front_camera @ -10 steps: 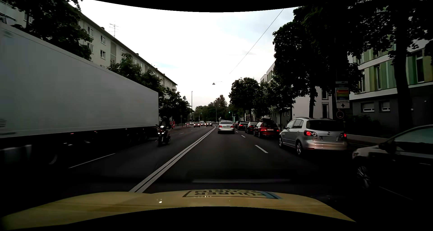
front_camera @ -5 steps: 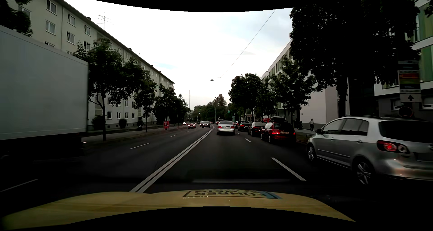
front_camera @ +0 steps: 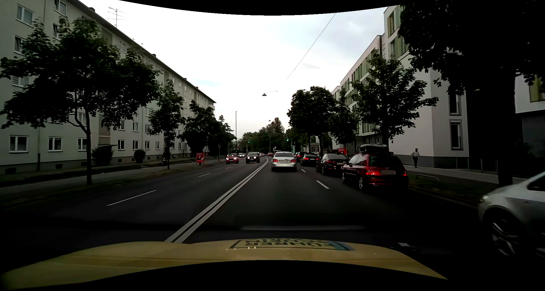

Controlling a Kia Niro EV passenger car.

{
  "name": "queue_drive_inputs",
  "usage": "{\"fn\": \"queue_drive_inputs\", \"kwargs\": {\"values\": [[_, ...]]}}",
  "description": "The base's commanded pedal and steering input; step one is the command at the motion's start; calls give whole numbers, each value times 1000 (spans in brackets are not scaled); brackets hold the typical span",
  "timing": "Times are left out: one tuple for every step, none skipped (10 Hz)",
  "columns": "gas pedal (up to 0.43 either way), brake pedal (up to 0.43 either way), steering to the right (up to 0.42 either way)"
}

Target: Follow the waypoints while adhering to traffic rules and regulations

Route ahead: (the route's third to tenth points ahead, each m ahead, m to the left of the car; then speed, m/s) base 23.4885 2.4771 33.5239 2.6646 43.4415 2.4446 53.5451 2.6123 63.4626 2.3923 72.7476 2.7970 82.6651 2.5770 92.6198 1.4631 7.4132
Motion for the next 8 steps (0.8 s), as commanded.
{"fn": "queue_drive_inputs", "kwargs": {"values": [[0, 30, 5], [0, 0, 5], [0, 0, 5], [0, 0, 5], [0, 0, 5], [0, 0, 5], [0, 0, 5], [0, 0, 4]]}}
